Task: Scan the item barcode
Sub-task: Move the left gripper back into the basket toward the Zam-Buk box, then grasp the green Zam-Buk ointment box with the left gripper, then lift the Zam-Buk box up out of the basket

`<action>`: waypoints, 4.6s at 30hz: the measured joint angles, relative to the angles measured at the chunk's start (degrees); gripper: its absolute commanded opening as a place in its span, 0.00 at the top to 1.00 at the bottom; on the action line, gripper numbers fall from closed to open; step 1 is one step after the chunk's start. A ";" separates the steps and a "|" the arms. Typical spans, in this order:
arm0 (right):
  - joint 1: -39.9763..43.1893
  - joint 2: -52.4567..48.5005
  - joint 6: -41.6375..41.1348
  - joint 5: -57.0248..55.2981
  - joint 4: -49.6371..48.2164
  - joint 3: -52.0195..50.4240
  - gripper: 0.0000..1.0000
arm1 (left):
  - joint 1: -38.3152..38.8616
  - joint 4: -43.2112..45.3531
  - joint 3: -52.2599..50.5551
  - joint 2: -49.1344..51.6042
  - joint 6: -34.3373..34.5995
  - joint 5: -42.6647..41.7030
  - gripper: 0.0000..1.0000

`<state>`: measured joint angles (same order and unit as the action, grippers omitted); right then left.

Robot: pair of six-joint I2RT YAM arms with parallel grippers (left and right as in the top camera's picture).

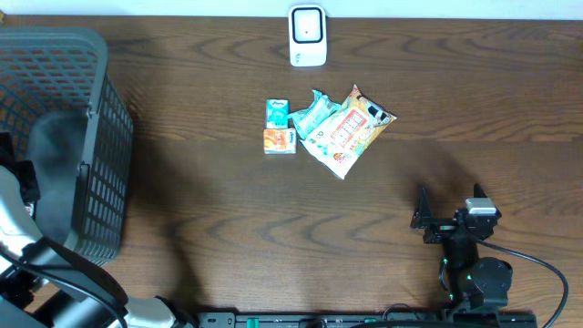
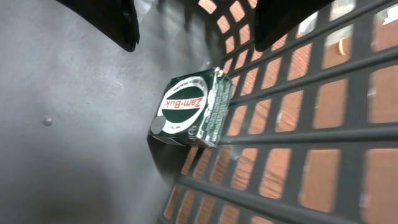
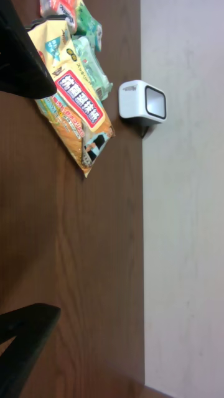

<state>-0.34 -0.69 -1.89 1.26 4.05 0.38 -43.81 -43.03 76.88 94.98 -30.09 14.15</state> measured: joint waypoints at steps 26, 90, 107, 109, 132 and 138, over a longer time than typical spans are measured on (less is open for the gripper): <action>0.00 0.00 0.00 0.00 0.00 0.00 0.01 | 0.94 7.32 -1.42 10.73 -4.50 7.63 0.46; 0.00 0.00 0.00 0.00 0.00 0.00 0.01 | -2.93 8.96 -1.33 11.45 -2.58 -5.88 0.93; 0.00 0.00 0.00 0.00 0.00 0.00 0.01 | -2.89 9.05 -1.33 11.45 3.76 -19.52 0.28; 0.00 0.00 0.00 -0.02 0.00 0.00 0.01 | -2.84 8.94 -1.33 11.45 4.09 -20.52 0.20; 0.00 0.00 0.00 -0.02 0.00 0.00 0.01 | -4.20 9.11 -1.20 16.26 11.43 -15.96 0.19; 0.00 0.00 0.00 0.00 0.00 0.00 0.01 | -4.15 9.88 -1.16 16.57 12.11 -16.68 0.32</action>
<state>-0.34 -0.69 -1.89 1.26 4.05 0.38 -47.97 -33.15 75.72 111.55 -17.98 -2.52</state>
